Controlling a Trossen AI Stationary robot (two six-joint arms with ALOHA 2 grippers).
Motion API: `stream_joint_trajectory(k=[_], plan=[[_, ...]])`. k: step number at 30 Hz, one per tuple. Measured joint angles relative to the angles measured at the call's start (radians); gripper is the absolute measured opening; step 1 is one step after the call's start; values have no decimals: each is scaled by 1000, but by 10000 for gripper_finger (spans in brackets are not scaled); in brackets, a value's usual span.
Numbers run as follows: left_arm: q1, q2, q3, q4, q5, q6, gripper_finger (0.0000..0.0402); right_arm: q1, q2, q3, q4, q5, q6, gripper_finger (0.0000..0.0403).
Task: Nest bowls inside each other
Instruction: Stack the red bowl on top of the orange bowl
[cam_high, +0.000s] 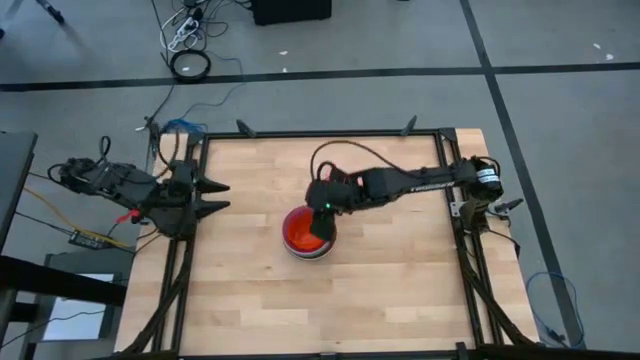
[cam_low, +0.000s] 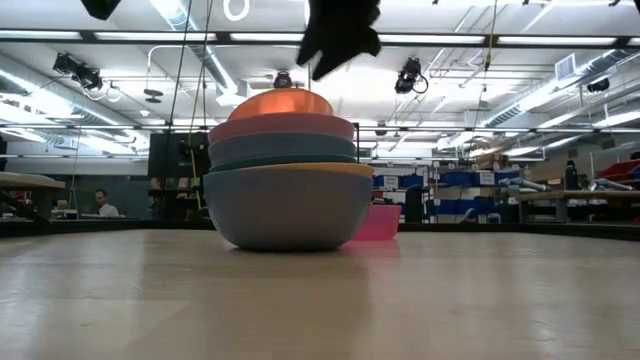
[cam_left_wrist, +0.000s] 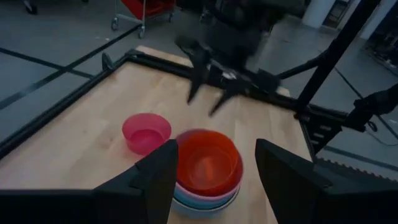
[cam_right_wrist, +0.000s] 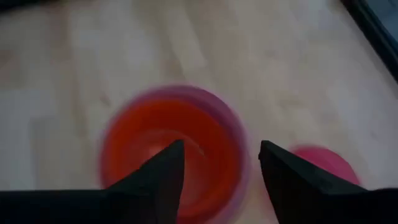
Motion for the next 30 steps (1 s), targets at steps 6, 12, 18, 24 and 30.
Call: stream_joint_trajectory(k=[6, 12, 18, 24, 30], plan=[[-1, 0, -124, 78, 27, -61, 223, -76, 0, -14, -120, -26, -3, 181], [-22, 0, -232, 300, 104, -62, 223, -155, 2, -113, -206, -69, -5, 170], [-88, 2, -258, 425, 104, -28, 223, -201, 3, -251, -207, -114, -28, 169], [-126, 2, -258, 458, 81, -7, 223, -205, 3, -351, -143, -142, -102, 169], [-132, 2, -258, 471, 67, -1, 223, -181, 3, -369, -70, -142, -189, 169]])
